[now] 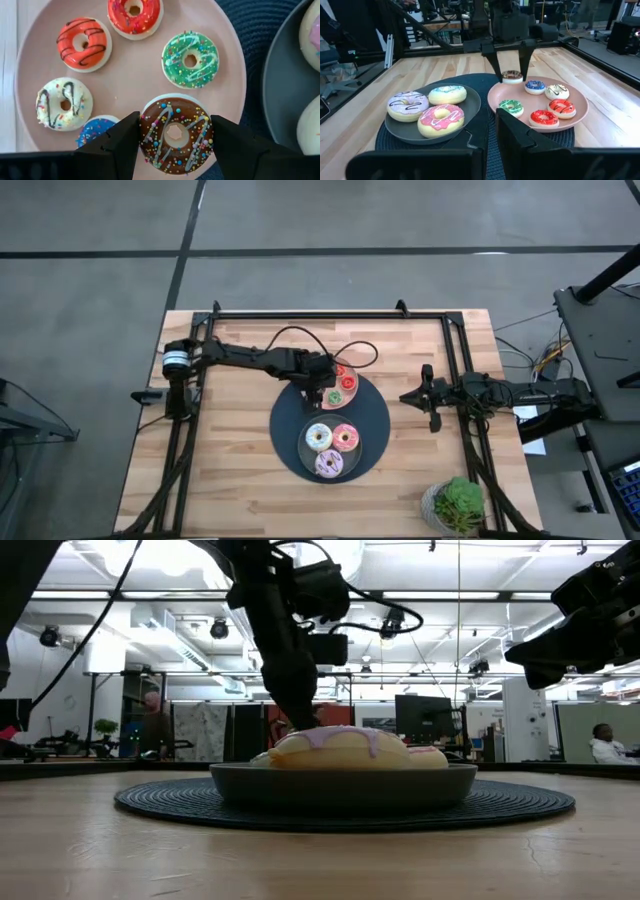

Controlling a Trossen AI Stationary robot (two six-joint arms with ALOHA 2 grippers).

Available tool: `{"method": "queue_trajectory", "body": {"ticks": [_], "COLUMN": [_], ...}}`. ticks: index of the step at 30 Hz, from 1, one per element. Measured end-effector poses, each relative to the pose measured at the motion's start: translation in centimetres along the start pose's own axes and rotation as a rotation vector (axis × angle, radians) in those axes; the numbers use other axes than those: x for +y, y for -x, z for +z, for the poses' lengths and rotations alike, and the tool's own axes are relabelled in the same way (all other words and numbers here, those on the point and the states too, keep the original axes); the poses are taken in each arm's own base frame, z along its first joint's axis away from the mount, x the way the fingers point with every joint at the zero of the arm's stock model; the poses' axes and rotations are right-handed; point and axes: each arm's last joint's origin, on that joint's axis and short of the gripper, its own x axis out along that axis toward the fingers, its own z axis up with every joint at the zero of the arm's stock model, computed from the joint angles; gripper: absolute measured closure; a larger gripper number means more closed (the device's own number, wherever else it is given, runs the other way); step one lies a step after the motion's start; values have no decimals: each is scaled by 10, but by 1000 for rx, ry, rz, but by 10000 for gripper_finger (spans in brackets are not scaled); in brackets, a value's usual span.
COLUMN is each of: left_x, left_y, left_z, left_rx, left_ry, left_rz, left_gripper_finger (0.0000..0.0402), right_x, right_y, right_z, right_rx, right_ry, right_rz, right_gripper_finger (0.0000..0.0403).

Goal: Pick & Place donuts
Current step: Put the small brown donut on the pink plate

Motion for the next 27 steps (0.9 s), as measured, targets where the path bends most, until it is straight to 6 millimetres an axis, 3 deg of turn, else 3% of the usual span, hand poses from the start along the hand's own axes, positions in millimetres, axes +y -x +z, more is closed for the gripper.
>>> {"method": "queue_trajectory", "body": {"ticks": [14, 27], "left_x": [2, 2], "left_y": [-32, -34], "left_z": [-6, -6], "left_rx": [73, 76], "left_ry": [6, 8], "left_rz": [-5, -5], "left_gripper_finger": [199, 199], "right_x": [0, 0], "right_y": [0, 0], "right_z": [0, 0], "right_rx": [0, 0], "right_ry": [0, 0], "right_rz": [0, 0], "right_gripper_finger": [374, 374]}}
